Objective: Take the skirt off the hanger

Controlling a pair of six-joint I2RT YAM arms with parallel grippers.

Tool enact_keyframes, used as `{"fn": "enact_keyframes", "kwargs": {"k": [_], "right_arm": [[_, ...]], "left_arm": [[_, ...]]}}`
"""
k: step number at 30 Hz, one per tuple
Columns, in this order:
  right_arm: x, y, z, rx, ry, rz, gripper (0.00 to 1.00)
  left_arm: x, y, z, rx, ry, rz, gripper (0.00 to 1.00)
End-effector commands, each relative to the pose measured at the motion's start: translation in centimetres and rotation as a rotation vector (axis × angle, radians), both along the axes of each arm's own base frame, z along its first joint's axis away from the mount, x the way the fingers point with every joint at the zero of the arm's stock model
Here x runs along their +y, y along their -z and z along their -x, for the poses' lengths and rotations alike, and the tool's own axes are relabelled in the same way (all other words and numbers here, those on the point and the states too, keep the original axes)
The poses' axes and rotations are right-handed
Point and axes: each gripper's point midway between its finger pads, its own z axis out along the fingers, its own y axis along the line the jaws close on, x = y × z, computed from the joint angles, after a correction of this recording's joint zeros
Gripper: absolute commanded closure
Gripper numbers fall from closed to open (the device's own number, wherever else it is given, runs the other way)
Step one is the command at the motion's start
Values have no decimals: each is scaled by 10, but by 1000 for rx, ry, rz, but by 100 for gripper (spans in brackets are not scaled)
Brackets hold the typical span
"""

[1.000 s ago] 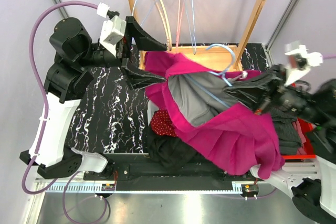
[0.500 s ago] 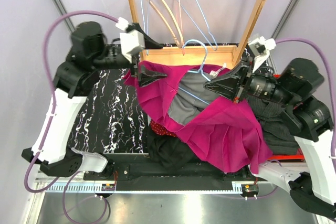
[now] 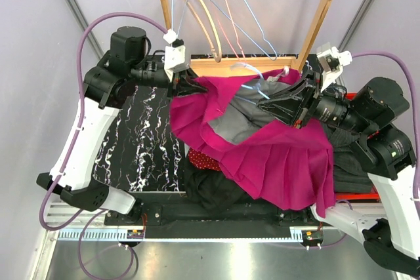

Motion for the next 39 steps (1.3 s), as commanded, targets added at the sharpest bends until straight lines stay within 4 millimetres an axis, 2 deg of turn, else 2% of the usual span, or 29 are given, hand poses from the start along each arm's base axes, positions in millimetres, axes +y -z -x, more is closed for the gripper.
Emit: {"fn": "enact_keyframes", "kwargs": {"k": [1,2,3,7,12,16,17,19,20,21,24,32,33,35,39], "right_arm": [[-2,18,-20,-35,79,61,68],[-3,22,-23,-40,89,89,59],[-3,23,-26,-44,97,99,57],[1,28,-40,-56,118,133,56],[4,36,-46,-49,115,163,58],[9,40,-47,-52,75,199,53],[8,31,-45,-73,72,194,51],[8,32,-47,-77,67,226,46],[5,20,-44,-110,71,221,45],[5,18,-44,-118,74,230,45],[-5,12,-42,-162,107,256,38],[-48,31,-56,-275,320,429,13],[-57,29,-53,-293,355,432,7],[-64,32,-51,-310,379,448,2],[-75,19,-29,-377,376,412,0]], "left_arm": [[4,-50,19,-84,17,101,100],[5,-55,21,-96,16,108,100],[6,-61,25,-106,20,117,100],[11,-74,35,-119,21,139,100],[13,-73,39,-118,19,139,100],[13,-72,39,-113,16,135,100],[13,-71,38,-114,12,134,100],[13,-70,38,-108,13,132,100],[13,-69,38,-107,13,130,100],[13,-69,38,-105,13,130,100],[14,-70,41,-105,17,133,100],[16,-71,47,-99,26,132,100],[16,-71,47,-101,26,133,100],[17,-71,49,-99,30,134,100],[17,-73,50,-102,30,137,100]]}}
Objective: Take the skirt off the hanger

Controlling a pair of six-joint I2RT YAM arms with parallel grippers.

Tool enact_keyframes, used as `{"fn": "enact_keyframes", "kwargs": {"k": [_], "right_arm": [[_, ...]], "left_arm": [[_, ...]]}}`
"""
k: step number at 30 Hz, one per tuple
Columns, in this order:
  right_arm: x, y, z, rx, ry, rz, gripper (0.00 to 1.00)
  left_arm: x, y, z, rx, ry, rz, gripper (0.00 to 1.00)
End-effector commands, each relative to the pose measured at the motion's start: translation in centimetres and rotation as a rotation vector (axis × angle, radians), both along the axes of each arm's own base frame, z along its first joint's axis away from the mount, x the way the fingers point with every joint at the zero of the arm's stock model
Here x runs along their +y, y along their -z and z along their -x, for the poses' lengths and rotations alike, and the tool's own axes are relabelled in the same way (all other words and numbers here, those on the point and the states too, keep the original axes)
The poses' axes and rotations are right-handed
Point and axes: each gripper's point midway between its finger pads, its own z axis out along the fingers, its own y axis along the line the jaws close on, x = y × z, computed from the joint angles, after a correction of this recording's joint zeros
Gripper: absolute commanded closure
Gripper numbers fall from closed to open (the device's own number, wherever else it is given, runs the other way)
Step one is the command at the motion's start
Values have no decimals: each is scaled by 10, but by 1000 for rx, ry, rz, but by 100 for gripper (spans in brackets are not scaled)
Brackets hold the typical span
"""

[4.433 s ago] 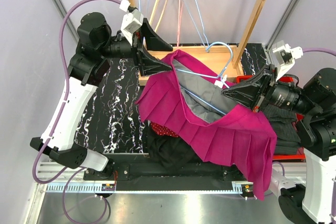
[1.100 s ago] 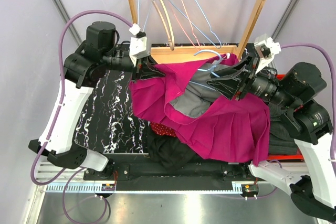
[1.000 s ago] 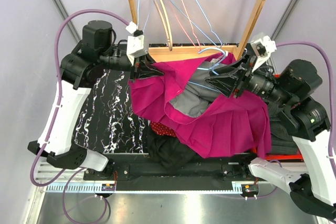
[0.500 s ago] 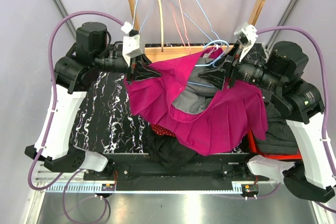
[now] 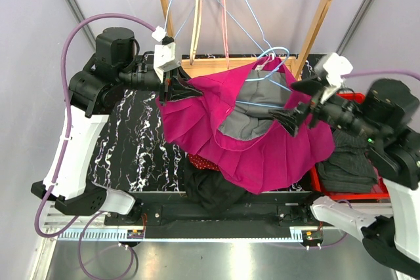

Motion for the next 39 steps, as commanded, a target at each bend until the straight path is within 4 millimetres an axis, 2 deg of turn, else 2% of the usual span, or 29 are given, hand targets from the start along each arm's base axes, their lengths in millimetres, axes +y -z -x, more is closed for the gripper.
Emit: {"fn": "enact_keyframes", "kwargs": {"k": [1,4,10,14,19,20,23,24,26,27,28,29,30,35,39], "right_arm": [[-16,-18,14,-123,16,9,0],[-12,-32,16,-162,-9,-16,0],[15,-44,-5,-166,-83,-16,8],[28,-41,-24,-168,-97,9,13],[39,-34,-34,-146,-130,25,23],[43,-31,-34,-133,-145,28,26],[47,-29,-31,-112,-178,21,46],[48,-29,-30,-99,-182,11,55],[51,-30,-27,-84,-201,-1,64],[52,-31,-24,-80,-211,-8,72],[52,-32,-23,-76,-218,-13,88],[55,-32,-21,-60,-232,-22,94],[56,-33,-20,-56,-238,-29,100],[64,-32,-13,1,-291,-58,98],[66,-28,-10,22,-306,-71,99]], "left_arm": [[5,-50,17,-178,30,114,100],[5,-50,19,-175,38,116,100],[6,-50,21,-177,32,116,100],[7,-50,22,-183,32,113,100],[8,-49,20,-189,23,109,100],[8,-49,20,-188,21,108,99],[8,-48,18,-185,8,103,97],[8,-48,17,-185,6,103,97],[8,-48,18,-186,9,103,94],[8,-48,18,-185,12,104,87],[8,-48,20,-182,21,106,79],[7,-48,21,-174,27,108,68],[6,-49,21,-170,31,111,47],[2,-46,29,-119,80,127,28],[-4,-35,28,-86,97,112,23]]}}
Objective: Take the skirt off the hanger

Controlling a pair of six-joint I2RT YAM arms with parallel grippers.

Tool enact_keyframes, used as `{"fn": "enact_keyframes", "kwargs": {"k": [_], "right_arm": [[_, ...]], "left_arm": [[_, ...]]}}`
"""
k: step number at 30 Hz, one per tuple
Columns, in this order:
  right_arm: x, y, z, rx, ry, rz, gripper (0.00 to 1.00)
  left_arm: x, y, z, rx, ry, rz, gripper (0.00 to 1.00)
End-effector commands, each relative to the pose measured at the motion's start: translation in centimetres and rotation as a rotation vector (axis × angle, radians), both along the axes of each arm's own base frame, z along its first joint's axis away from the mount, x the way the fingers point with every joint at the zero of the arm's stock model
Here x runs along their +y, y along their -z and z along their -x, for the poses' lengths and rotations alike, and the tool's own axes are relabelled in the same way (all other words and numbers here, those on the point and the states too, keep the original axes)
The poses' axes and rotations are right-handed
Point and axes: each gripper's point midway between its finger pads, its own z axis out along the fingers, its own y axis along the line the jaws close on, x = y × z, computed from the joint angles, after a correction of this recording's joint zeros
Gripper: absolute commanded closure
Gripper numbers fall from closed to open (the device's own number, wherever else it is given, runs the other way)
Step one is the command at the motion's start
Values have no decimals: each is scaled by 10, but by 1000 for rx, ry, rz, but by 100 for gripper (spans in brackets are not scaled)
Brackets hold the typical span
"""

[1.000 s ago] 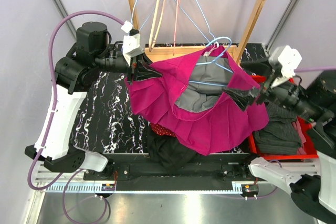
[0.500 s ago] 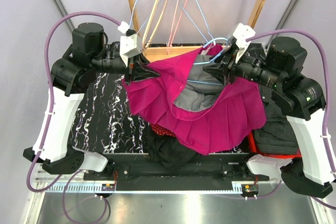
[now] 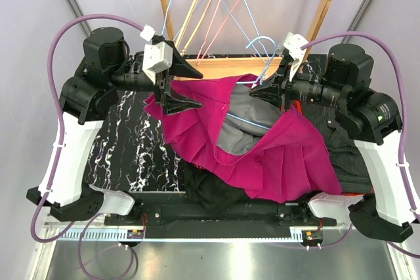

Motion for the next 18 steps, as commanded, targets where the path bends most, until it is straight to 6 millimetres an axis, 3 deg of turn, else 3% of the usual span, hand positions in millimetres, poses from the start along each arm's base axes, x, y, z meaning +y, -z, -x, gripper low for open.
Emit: {"fn": "enact_keyframes", "kwargs": {"k": [1,7,9,13,16,18], "right_arm": [[3,-37,17,-68,-52,-111,99],[5,-45,26,-74,-84,-144,99],[6,-46,30,-62,-101,-150,99],[7,-41,32,-39,-110,-151,99],[10,-37,33,-20,-126,-156,99],[12,-35,34,-5,-143,-163,99]], "left_arm": [[-3,-7,13,-25,60,35,23],[-13,18,-9,-6,25,-13,24],[-16,15,-18,-17,11,-8,26],[-20,-1,-18,-38,33,25,39],[-22,-5,-25,-57,17,38,39],[-23,-6,-36,-74,-29,36,32]]}}
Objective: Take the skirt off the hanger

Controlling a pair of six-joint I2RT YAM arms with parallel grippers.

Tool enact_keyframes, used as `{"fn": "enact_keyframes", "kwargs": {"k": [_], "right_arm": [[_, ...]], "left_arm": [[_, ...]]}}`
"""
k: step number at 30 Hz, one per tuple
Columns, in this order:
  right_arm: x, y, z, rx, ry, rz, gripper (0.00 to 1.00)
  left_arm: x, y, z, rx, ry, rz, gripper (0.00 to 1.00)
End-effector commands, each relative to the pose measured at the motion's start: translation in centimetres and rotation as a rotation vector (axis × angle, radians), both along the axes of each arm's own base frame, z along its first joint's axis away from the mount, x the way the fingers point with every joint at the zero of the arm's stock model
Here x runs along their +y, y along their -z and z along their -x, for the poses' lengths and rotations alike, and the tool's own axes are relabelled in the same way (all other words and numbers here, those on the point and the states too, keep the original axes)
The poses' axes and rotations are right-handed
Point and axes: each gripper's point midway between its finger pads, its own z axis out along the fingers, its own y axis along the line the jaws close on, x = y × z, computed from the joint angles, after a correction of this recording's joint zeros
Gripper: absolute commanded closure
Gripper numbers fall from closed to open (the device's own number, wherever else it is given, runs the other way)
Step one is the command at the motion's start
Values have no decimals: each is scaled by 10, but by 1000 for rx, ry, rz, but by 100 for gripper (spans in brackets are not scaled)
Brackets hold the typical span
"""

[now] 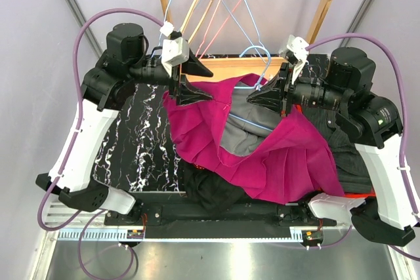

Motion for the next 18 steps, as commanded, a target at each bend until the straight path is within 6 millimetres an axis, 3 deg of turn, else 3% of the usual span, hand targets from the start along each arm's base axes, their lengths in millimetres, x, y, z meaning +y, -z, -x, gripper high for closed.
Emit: {"fn": "enact_keyframes", "kwargs": {"k": [1,3,6,7,8,18], "right_arm": [[6,-32,14,-80,-71,-102,99],[8,-27,13,-63,-74,-98,99],[8,-25,12,-58,-74,-100,98],[8,-24,12,-56,-71,-98,98],[8,-22,10,-54,-68,-95,98],[7,-16,8,-41,-55,-77,98]], "left_arm": [[-2,-28,-13,-110,-57,57,32],[-3,-30,-15,-120,-56,59,34],[-6,-29,-14,-112,-27,62,72],[-6,-29,-13,-111,-21,64,92],[-5,-32,-11,-119,-20,68,99],[3,-49,1,-143,-32,95,100]]}}
